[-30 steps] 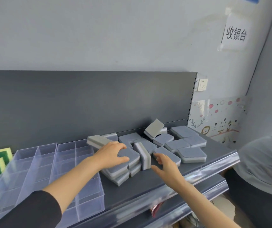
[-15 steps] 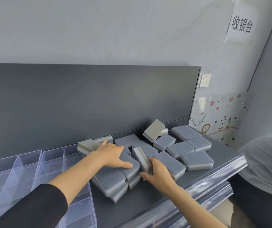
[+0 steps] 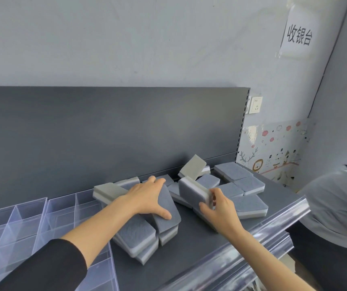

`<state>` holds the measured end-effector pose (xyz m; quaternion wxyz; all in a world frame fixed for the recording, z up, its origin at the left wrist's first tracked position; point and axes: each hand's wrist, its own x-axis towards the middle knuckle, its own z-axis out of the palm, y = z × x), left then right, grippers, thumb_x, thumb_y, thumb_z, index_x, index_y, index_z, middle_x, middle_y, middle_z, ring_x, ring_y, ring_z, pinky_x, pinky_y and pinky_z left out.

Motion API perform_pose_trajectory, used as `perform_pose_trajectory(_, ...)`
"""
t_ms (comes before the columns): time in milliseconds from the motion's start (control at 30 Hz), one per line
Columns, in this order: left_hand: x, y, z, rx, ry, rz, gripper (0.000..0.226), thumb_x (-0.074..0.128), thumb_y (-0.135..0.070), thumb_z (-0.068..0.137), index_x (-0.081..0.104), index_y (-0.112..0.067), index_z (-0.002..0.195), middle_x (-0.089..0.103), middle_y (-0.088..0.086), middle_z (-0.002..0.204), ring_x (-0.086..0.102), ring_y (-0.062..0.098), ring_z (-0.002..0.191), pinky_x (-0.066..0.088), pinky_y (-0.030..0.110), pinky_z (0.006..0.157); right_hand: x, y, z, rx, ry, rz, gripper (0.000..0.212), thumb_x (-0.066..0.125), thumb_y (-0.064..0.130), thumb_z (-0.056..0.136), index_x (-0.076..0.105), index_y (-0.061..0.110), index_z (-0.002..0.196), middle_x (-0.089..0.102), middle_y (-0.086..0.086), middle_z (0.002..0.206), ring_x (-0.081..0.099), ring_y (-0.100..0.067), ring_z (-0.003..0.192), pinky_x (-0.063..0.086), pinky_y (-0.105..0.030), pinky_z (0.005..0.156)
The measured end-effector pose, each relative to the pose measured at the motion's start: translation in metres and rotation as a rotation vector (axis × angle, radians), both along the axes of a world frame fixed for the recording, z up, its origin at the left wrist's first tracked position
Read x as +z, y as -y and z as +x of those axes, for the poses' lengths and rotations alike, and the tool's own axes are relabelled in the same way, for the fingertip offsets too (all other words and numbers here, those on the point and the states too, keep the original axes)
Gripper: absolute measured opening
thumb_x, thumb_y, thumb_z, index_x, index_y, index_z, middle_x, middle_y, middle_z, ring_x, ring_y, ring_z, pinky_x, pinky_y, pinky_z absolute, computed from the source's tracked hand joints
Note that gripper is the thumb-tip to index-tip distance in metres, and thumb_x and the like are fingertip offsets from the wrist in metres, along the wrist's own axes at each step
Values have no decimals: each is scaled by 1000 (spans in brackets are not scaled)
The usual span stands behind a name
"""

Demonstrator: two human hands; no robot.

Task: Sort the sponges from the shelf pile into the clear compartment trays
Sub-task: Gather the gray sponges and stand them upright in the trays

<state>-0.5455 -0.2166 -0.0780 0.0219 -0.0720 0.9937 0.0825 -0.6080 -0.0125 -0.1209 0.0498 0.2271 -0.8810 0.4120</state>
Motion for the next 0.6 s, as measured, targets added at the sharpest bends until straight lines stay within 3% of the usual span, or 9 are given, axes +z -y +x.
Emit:
perform_pose_trajectory(100, 3, -4, 0, 7, -45, 93, 96, 75, -52, 65, 26, -20, 141, 35, -1, 133, 44, 23, 121, 42, 36, 92, 4, -10, 3, 4, -2, -23, 23, 58, 23, 86, 45, 13, 102, 55, -2, 94, 52, -20, 80, 42, -29, 67)
perform_pose_trajectory(300, 8, -12, 5, -12, -152, 276, 54, 71, -31, 76, 47, -19, 122, 49, -4, 120, 47, 16, 111, 42, 30, 88, 12, -27, 12, 2, -32, -49, 29, 59, 15, 83, 46, 11, 109, 51, 0, 91, 47, -16, 78, 35, -17, 60)
perform_pose_trajectory(433, 15, -19, 15, -25, -262, 372, 37, 66, -20, 81, 52, -18, 115, 50, -7, 107, 47, 13, 101, 36, 24, 79, 19, -38, 23, 9, -46, -112, 33, 61, 11, 83, 47, 10, 112, 53, -1, 98, 50, -16, 86, 36, -21, 71)
perform_pose_trajectory(600, 27, -28, 34, -34, -385, 426, 31, 65, -13, 82, 56, -16, 111, 56, -7, 104, 53, 15, 101, 38, 23, 79, 27, -49, 40, 17, -72, -191, 36, 61, 16, 86, 46, 13, 119, 52, 2, 102, 48, -12, 92, 36, -20, 77)
